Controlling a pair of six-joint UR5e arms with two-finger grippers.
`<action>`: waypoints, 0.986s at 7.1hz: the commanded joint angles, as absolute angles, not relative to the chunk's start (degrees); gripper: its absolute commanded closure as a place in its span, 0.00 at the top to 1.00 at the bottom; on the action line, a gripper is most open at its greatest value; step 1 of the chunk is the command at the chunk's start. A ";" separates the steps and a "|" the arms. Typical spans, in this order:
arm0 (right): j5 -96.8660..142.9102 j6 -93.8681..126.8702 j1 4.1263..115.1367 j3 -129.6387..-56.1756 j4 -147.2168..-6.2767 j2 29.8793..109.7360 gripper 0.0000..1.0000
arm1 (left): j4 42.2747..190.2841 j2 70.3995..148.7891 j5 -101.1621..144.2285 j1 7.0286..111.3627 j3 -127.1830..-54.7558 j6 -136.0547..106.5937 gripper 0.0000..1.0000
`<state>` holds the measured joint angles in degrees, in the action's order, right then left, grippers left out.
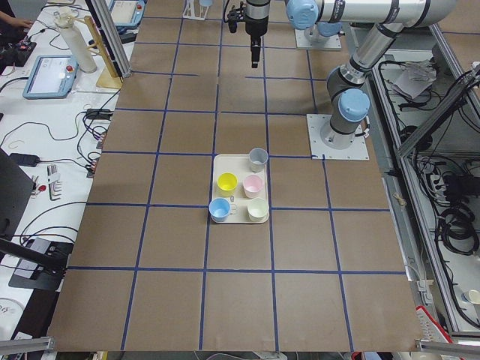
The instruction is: Transfer IKEA cup to right arm and place on rack
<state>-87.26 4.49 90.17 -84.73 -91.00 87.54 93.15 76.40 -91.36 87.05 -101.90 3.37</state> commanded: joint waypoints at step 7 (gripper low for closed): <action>-86.66 4.48 90.18 -84.73 -91.41 88.07 1.00 | 93.52 77.08 -91.76 86.84 -102.22 3.43 1.00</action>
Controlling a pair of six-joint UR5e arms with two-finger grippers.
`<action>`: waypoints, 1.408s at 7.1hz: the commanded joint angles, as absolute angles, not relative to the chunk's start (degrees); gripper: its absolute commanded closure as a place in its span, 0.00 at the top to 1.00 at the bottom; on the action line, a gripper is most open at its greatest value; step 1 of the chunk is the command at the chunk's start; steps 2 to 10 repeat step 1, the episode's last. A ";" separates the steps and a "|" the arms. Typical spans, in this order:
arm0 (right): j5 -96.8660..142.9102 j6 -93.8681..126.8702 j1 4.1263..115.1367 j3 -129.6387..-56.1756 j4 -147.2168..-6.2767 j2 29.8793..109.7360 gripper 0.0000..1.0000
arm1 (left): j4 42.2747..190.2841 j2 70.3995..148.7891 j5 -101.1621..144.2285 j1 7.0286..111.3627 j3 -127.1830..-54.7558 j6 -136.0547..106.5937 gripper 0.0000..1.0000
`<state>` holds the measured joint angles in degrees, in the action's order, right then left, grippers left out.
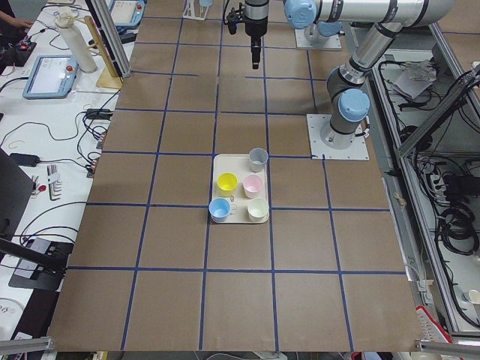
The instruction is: Transfer IKEA cup to right arm and place on rack
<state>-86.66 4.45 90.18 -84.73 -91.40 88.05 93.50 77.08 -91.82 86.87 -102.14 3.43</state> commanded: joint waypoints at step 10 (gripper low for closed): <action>-86.66 4.48 90.18 -84.73 -91.49 88.07 1.00 | 93.34 76.99 -91.76 86.84 -102.04 3.43 1.00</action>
